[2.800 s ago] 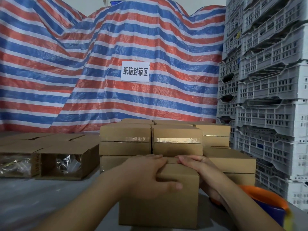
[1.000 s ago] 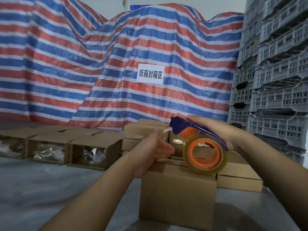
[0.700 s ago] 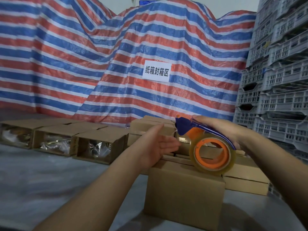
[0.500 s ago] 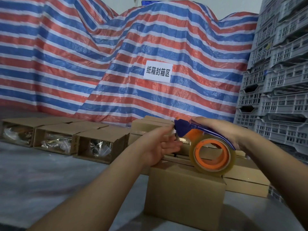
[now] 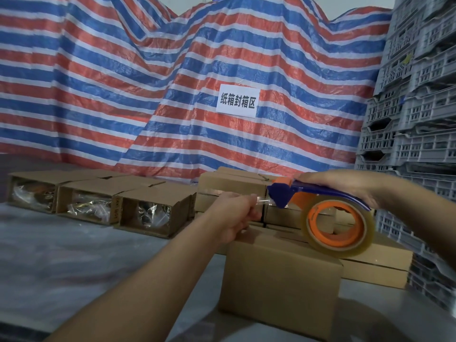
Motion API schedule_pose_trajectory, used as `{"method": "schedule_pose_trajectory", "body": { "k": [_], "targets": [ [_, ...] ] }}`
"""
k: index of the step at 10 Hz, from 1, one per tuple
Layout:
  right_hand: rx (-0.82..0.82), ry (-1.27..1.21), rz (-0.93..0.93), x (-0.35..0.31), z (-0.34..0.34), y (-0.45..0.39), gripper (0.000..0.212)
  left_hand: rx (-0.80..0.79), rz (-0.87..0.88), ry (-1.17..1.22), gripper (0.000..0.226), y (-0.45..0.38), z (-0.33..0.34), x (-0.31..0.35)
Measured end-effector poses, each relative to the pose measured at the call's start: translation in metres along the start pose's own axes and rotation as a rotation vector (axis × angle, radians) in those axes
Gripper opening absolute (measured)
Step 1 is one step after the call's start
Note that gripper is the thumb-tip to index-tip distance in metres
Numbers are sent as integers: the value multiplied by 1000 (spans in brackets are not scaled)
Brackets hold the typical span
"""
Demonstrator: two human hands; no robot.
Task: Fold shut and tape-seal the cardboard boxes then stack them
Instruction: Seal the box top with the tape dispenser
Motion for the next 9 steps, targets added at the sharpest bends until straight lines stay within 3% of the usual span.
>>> {"method": "schedule_pose_trajectory", "body": {
  "k": [3,4,5,6,7,9],
  "targets": [
    [-33,-5,-13,0,3,-3,22,151,-62,504,28,-1,-12,-19],
    [-108,15,-9,-12,18,-4,20,153,-35,547,28,-1,-20,-25],
    [-109,110,-24,-18,24,-10,20,257,-32,265,24,1,-36,-29],
    [-173,373,56,-40,34,-5,38,291,-30,72,17,4,-50,-38],
    [-208,607,86,-47,42,-11,51,287,-64,57,17,7,-53,-45],
    [-187,717,110,-50,49,-20,52,266,-84,30,18,3,-56,-55]
  ]
}}
Point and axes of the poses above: each hand's wrist, its own y-axis away from the middle knuckle, its own z-axis out of the palm, x = y × z, the point moved 3 cm from there along -y, towards the middle knuckle, and after that the axes turned 4 degrees about x, right-handed, at the moved point
